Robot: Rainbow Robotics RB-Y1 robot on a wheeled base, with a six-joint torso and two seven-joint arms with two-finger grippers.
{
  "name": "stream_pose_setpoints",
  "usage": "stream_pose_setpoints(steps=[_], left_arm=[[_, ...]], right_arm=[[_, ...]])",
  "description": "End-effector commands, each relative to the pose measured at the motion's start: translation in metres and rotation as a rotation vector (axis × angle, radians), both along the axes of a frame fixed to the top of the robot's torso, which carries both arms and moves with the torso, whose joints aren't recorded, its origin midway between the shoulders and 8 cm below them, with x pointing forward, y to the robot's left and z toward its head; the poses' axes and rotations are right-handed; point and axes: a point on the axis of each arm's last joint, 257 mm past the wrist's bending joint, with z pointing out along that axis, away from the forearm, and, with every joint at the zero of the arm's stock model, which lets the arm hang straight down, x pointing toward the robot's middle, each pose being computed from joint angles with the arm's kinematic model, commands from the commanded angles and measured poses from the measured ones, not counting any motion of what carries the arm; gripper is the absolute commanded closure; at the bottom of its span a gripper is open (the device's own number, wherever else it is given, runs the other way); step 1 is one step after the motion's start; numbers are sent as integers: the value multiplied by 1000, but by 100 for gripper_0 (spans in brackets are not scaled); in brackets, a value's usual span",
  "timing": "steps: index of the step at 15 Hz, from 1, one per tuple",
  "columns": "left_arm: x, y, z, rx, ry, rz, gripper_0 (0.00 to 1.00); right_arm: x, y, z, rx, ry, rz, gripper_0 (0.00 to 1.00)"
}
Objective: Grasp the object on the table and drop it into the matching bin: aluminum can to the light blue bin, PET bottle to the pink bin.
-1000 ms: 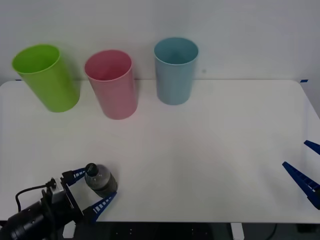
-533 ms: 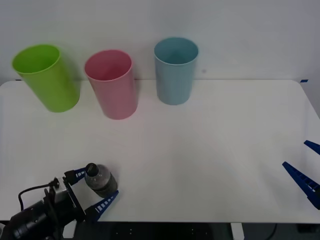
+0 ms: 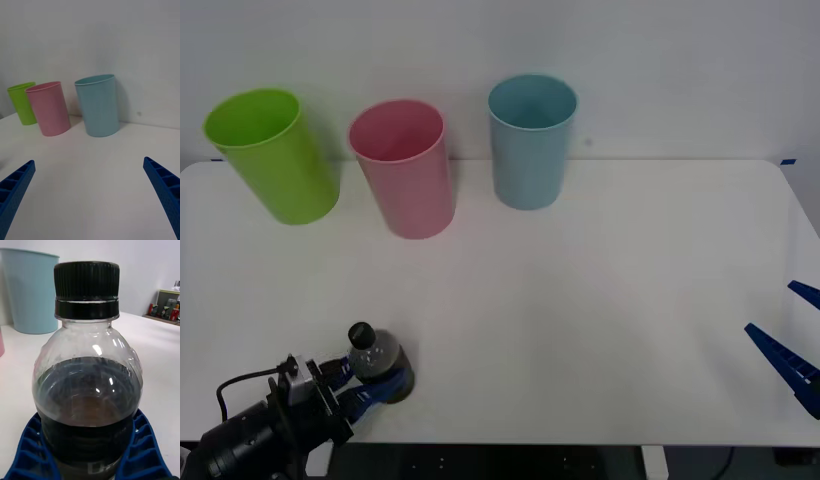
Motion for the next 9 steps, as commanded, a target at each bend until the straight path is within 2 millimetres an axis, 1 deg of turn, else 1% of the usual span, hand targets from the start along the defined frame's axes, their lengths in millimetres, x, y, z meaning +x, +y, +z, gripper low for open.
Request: stream_pose_setpoints(steps=[1,4,7,9], left_arm=[[1,1,-1,4,0,4,100],[4,2,4,-8,-8,12,100],[9,4,21,-51,-32,25,100],[13,11,33,-99,-41,50,100]], right_arm=[[0,0,0,0,0,0,0],[0,0,0,0,0,0,0],[0,0,0,0,0,0,0],[0,0,0,0,0,0,0]])
